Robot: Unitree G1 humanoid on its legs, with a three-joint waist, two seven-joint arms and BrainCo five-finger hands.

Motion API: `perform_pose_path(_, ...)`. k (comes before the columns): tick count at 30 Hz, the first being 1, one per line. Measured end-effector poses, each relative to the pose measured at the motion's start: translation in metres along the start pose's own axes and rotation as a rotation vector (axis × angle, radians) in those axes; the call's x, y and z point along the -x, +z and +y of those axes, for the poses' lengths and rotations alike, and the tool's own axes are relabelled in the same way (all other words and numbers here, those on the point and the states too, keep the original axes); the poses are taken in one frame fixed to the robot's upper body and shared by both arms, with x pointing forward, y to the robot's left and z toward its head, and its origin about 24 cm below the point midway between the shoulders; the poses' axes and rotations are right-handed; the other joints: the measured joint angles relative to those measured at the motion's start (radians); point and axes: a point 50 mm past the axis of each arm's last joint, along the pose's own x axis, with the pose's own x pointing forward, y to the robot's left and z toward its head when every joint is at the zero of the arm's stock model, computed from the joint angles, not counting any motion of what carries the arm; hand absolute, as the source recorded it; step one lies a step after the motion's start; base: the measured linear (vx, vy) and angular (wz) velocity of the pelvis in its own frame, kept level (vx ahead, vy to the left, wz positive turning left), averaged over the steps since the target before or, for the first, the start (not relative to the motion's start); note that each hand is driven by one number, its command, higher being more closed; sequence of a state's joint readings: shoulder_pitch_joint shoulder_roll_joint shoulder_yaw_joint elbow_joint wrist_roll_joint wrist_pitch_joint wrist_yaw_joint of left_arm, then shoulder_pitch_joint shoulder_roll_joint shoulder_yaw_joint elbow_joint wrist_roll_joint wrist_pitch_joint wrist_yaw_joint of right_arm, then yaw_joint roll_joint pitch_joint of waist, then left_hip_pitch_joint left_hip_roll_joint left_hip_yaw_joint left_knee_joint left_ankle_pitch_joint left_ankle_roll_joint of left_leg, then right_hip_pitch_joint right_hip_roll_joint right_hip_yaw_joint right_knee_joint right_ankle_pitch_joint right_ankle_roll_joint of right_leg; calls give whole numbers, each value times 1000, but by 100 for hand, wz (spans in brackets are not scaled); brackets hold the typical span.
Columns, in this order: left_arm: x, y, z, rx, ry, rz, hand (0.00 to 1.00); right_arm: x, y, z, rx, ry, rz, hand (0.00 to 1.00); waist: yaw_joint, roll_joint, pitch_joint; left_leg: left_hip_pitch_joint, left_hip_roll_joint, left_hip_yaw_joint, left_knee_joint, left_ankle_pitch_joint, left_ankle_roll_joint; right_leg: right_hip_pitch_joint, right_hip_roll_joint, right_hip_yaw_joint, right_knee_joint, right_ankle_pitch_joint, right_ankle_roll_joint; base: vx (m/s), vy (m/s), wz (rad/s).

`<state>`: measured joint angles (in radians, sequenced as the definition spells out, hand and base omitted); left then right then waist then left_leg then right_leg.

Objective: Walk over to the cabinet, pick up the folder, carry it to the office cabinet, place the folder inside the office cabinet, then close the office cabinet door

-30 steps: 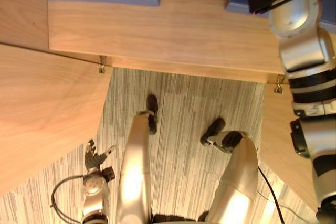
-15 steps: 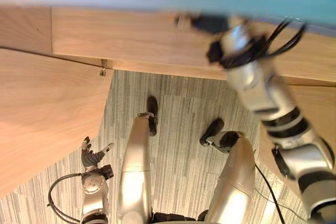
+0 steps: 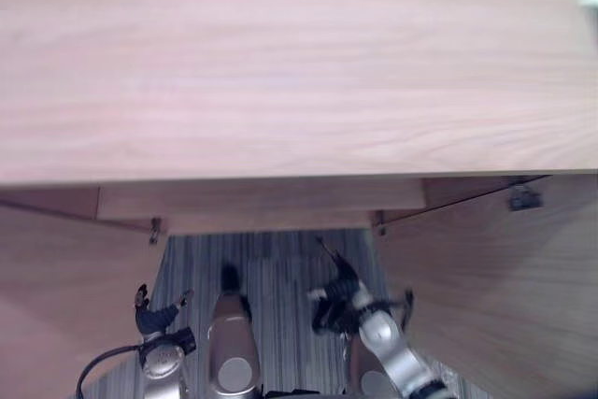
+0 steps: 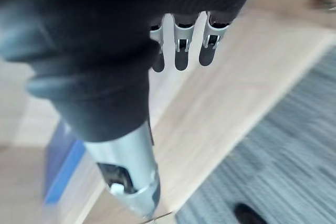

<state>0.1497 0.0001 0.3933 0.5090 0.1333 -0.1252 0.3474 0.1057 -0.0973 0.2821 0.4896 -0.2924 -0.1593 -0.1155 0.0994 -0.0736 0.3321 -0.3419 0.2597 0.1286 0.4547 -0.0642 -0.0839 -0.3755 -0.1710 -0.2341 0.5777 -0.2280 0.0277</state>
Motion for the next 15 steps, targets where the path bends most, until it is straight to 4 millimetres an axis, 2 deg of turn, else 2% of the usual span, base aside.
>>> perform_pose_path(1,4,-13,2,-24,14,47,0,10,-28,-3,-77,-21,122,0,-3,4,-28,39,0,-43,25,-37,1,29,23,36,-17,7,2,91,95,-113)
perform_pose_path(2,12,-31,3,-46,28,112,0,22,-52,-8,-164,-61,226,0,-8,19,-65,81,0,-88,37,-99,-7,54,48,70,-30,11,6,109,139,-116)
perform_pose_path(3,16,-39,3,-55,31,145,0,28,-64,-10,-200,-84,276,0,-8,26,-90,102,0,-104,33,-126,-17,60,58,86,-35,14,9,117,209,-110)
perform_pose_path(4,24,-54,2,-71,33,206,0,42,-87,-13,-263,-126,379,0,-13,34,-138,141,-4,-115,4,-163,-54,70,72,119,-50,21,20,113,220,-80)
perform_pose_path(5,29,-64,1,-94,24,248,0,50,-100,-15,-369,-198,444,0,-30,25,-171,180,-15,-89,-26,-161,-53,95,70,147,-82,35,36,115,215,-67)
perform_pose_path(6,30,-69,2,-97,27,268,0,55,-108,-15,-417,-232,482,0,-36,30,-192,199,-19,-77,-46,-157,-49,110,70,157,-111,48,44,111,211,-44)
perform_pose_path(8,39,-85,2,-109,15,345,0,75,-133,-16,-567,-347,620,0,-46,47,-278,260,-37,-24,-127,-140,-36,169,68,190,-251,117,67,111,203,-44)
perform_pose_path(11,44,-95,-1,-117,-29,389,0,88,-148,-18,-679,-441,715,0,-50,70,-311,332,-64,28,-211,-114,-22,238,61,238,-396,195,82,95,207,-50)
perform_pose_path(12,46,-98,-3,-139,-68,400,0,93,-154,-19,-756,-495,750,0,-57,83,-324,352,-76,49,-238,-107,-17,257,57,260,-456,230,80,61,127,-53)
perform_pose_path(15,45,-102,-14,-209,-204,419,0,103,-163,-22,-966,-646,790,0,-71,112,-323,401,-94,94,-268,-106,-16,279,59,330,-525,281,81,10,114,-67)
